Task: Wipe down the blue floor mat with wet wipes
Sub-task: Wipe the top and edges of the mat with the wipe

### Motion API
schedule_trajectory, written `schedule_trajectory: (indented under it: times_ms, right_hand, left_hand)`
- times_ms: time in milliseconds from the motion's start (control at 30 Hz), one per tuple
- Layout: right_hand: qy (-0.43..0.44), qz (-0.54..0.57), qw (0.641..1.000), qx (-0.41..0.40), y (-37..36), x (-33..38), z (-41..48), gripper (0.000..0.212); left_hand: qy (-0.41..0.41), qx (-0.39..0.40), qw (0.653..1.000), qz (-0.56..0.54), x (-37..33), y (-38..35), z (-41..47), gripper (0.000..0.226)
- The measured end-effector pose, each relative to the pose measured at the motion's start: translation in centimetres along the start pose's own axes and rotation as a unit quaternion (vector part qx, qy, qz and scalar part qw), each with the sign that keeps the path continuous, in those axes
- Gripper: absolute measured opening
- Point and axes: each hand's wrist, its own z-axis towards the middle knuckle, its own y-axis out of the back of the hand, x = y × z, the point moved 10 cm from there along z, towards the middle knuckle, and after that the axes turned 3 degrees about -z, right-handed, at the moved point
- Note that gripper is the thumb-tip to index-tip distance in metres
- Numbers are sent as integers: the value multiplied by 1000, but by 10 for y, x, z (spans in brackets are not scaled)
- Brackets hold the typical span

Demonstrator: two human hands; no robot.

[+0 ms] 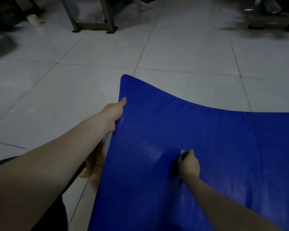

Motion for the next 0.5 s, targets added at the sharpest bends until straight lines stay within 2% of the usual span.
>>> schedule_trajectory:
  times_ms: [100,233,400,500]
  right_hand:
    - [55,105,993,-2,-5,66,-11,25]
    - [160,243,956,26,-12,158,-54,22]
    - [354,213,909,53,5,238,-115,20]
    - [461,128,878,3,12,265,-142,21]
  left_hand:
    - [24,44,999,7,3,-7,-5,30]
    - [24,47,998,45,4,-5,-5,24]
    - [51,46,995,66,9,-1,-4,28]
    - [37,26,996,72,7,-1,-6,30]
